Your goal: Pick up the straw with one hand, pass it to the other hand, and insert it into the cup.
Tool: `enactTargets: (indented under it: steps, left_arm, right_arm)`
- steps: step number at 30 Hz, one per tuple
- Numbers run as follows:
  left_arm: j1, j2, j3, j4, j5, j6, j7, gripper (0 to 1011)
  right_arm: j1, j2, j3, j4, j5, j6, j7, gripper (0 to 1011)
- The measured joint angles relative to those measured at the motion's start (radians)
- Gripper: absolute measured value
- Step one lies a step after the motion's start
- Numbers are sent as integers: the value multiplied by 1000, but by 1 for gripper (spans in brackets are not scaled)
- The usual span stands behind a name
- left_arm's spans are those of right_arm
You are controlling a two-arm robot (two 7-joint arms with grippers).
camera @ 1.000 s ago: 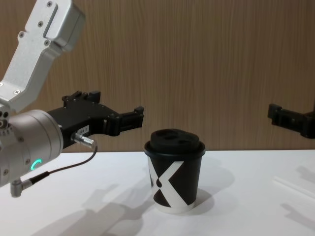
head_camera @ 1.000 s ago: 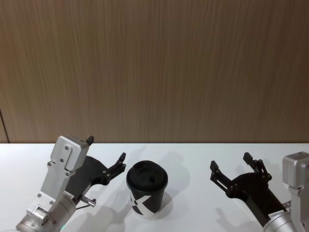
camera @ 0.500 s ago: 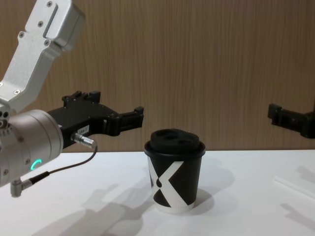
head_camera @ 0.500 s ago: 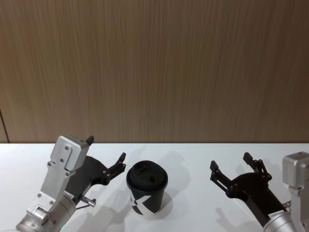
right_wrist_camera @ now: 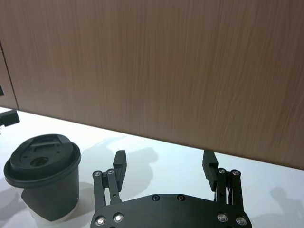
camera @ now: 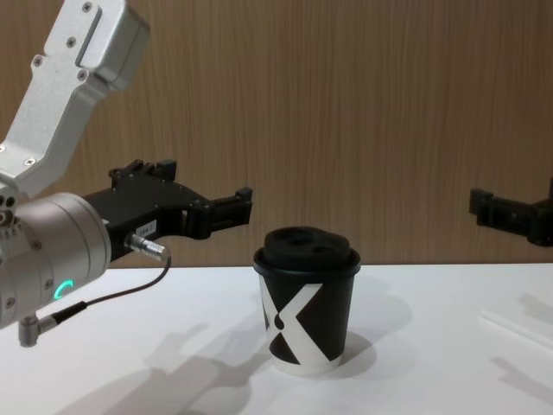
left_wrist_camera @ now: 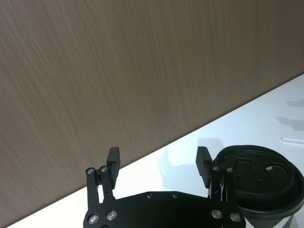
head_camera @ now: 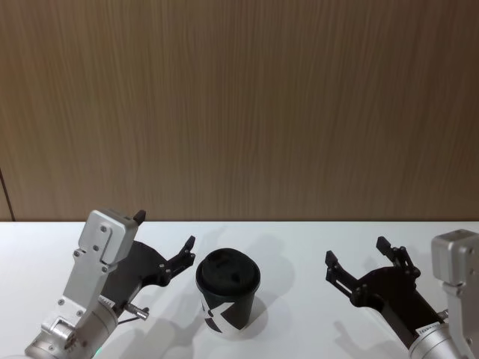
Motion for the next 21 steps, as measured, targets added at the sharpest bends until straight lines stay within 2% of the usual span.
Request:
enactTargets:
  steps: [1,11,21]
  left_arm:
    - [0,0,0,0,0,0,0,1003]
    - [0,0,0,0,0,0,0,1003]
    - [0,0,0,0,0,0,0,1004]
  right_arm:
    - [0,0,0,0,0,0,0,1001]
    - [23,36,-7,-31,-25,156,6,1001]
    - [53,62,-15,-26,-55,286,7,1001]
